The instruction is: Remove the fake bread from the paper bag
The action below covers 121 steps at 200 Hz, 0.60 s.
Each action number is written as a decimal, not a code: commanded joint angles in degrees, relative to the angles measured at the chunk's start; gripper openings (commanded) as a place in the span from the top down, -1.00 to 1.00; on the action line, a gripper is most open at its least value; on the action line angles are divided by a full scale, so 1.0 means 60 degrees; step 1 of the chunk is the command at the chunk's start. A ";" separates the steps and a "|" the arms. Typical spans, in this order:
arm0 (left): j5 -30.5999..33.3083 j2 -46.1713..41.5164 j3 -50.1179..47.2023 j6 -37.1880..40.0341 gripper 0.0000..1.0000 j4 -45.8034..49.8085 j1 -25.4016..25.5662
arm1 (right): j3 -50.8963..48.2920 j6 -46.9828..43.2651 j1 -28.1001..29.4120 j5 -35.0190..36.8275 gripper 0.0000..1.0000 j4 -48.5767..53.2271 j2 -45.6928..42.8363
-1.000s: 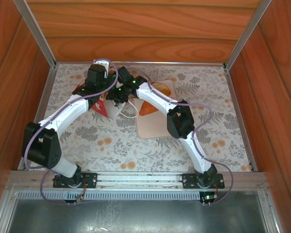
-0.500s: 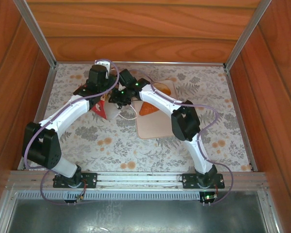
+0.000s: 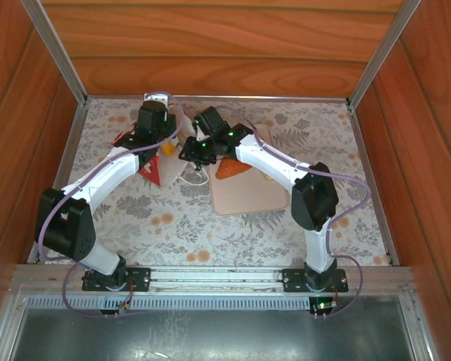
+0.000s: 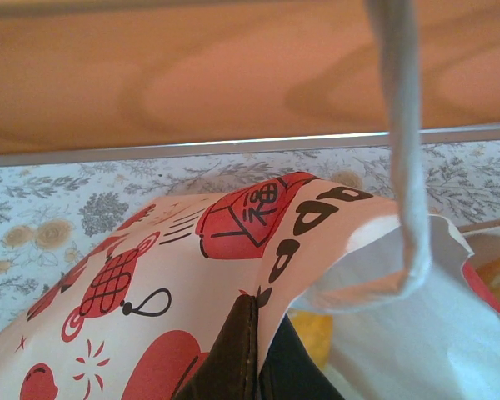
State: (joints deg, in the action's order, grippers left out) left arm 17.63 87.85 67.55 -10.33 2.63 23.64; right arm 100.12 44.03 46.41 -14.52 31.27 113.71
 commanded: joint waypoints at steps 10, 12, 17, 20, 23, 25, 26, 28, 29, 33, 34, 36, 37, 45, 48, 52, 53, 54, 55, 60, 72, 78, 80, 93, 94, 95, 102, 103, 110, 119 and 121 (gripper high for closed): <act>0.0540 0.0046 0.0110 -0.0011 1.00 0.0103 -0.0094 | -0.0684 -0.0099 -0.0104 -0.0294 0.57 -0.0756 -0.0962; 0.0557 0.0049 0.0109 -0.0001 1.00 0.0107 -0.0089 | -0.0736 -0.0101 -0.0104 -0.0309 0.57 -0.0787 -0.1025; 0.0587 0.0075 0.0124 0.0014 1.00 0.0126 -0.0101 | -0.0868 -0.0101 -0.0117 -0.0329 0.58 -0.0839 -0.1153; 0.0603 0.0079 0.0135 0.0021 1.00 0.0155 -0.0109 | -0.0959 -0.0102 -0.0120 -0.0336 0.57 -0.0876 -0.1253; 0.0627 0.0099 0.0138 0.0035 1.00 0.0168 -0.0103 | -0.1076 -0.0113 -0.0119 -0.0334 0.57 -0.0897 -0.1348; 0.0641 0.0106 0.0149 0.0047 1.00 0.0174 -0.0106 | -0.1102 -0.0116 -0.0118 -0.0344 0.57 -0.0911 -0.1400; 0.0646 0.0115 0.0151 0.0049 1.00 0.0168 -0.0104 | -0.1178 -0.0116 -0.0118 -0.0346 0.57 -0.0911 -0.1423; 0.0679 0.0121 0.0153 0.0062 1.00 0.0182 -0.0110 | -0.1226 -0.0131 -0.0118 -0.0336 0.57 -0.0924 -0.1500; 0.0687 0.0122 0.0153 0.0064 1.00 0.0186 -0.0106 | -0.1265 -0.0131 -0.0118 -0.0335 0.57 -0.0936 -0.1525; 0.0732 0.0136 0.0153 0.0091 1.00 0.0202 -0.0130 | -0.1407 -0.0131 -0.0118 -0.0333 0.57 -0.0938 -0.1656; 0.0743 0.0137 0.0153 0.0093 1.00 0.0204 -0.0130 | -0.1444 -0.0139 -0.0126 -0.0326 0.57 -0.0943 -0.1676; 0.0776 0.0145 0.0153 0.0098 1.00 0.0205 -0.0131 | -0.1508 -0.0144 -0.0131 -0.0320 0.56 -0.0954 -0.1750; 0.0787 0.0149 0.0153 0.0104 1.00 0.0198 -0.0138 | -0.1560 -0.0145 -0.0132 -0.0320 0.56 -0.0966 -0.1789; 0.0841 0.0167 0.0140 0.0125 1.00 0.0204 -0.0158 | -0.1929 -0.0124 -0.0133 -0.0304 0.56 -0.1064 -0.2101; 0.0854 0.0180 0.0149 0.0132 1.00 0.0200 -0.0173 | -0.2073 -0.0110 -0.0146 -0.0298 0.56 -0.1117 -0.2228; 0.0870 0.0185 0.0156 0.0126 1.00 0.0198 -0.0187 | -0.2278 -0.0084 -0.0148 -0.0280 0.56 -0.1178 -0.2408; 0.0877 0.0183 0.0154 0.0125 1.00 0.0209 -0.0196 | -0.2326 -0.0079 -0.0148 -0.0277 0.56 -0.1188 -0.2447; 0.0881 0.0190 0.0154 0.0125 1.00 0.0215 -0.0200 | -0.2394 -0.0068 -0.0148 -0.0276 0.56 -0.1207 -0.2489; 0.0898 0.0193 0.0153 0.0117 1.00 0.0217 -0.0202 | -0.2443 -0.0063 -0.0148 -0.0275 0.56 -0.1224 -0.2547; 0.0914 0.0196 0.0164 0.0110 1.00 0.0227 -0.0215 | -0.2708 -0.0030 -0.0151 -0.0274 0.56 -0.1307 -0.2766; 0.0915 0.0186 0.0182 0.0103 1.00 0.0247 -0.0260 | -0.3378 0.0061 -0.0162 -0.0204 0.56 -0.1490 -0.3488; 0.0929 0.0171 0.0171 0.0117 1.00 0.0237 -0.0276 | -0.3738 0.0125 -0.0170 -0.0184 0.55 -0.1590 -0.3802; 0.0929 0.0168 0.0169 0.0130 1.00 0.0232 -0.0277 | -0.3843 0.0138 -0.0175 -0.0179 0.55 -0.1629 -0.3918; 0.0967 0.0147 0.0165 0.0153 1.00 0.0220 -0.0312 | -0.4558 0.0210 -0.0220 -0.0159 0.55 -0.1833 -0.4655; 0.0970 0.0143 0.0166 0.0153 1.00 0.0220 -0.0317 | -0.4609 0.0223 -0.0228 -0.0151 0.55 -0.1837 -0.4699; 0.0972 0.0140 0.0167 0.0154 1.00 0.0220 -0.0319 | -0.4671 0.0229 -0.0232 -0.0147 0.55 -0.1840 -0.4772; 0.0999 0.0131 0.0161 0.0168 1.00 0.0220 -0.0322 | -0.4970 0.0260 -0.0275 -0.0094 0.54 -0.1843 -0.5177; 0.1008 0.0127 0.0157 0.0168 1.00 0.0220 -0.0314 | -0.5020 0.0262 -0.0277 -0.0082 0.54 -0.1842 -0.5253; 0.1041 0.0116 0.0139 0.0183 1.00 0.0220 -0.0322 | -0.5269 0.0284 -0.0332 -0.0021 0.53 -0.1779 -0.5660; 0.1076 0.0088 0.0111 0.0183 1.00 0.0225 -0.0334 | -0.5572 0.0293 -0.0387 0.0143 0.53 -0.1602 -0.6212; 0.1076 0.0082 0.0117 0.0183 1.00 0.0229 -0.0336 | -0.5620 0.0304 -0.0402 0.0200 0.52 -0.1540 -0.6330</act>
State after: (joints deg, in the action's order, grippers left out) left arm 22.02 88.03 67.55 -9.87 2.98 22.26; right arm 69.84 45.17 45.21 -15.05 23.53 83.31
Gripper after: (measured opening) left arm 0.062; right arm 0.380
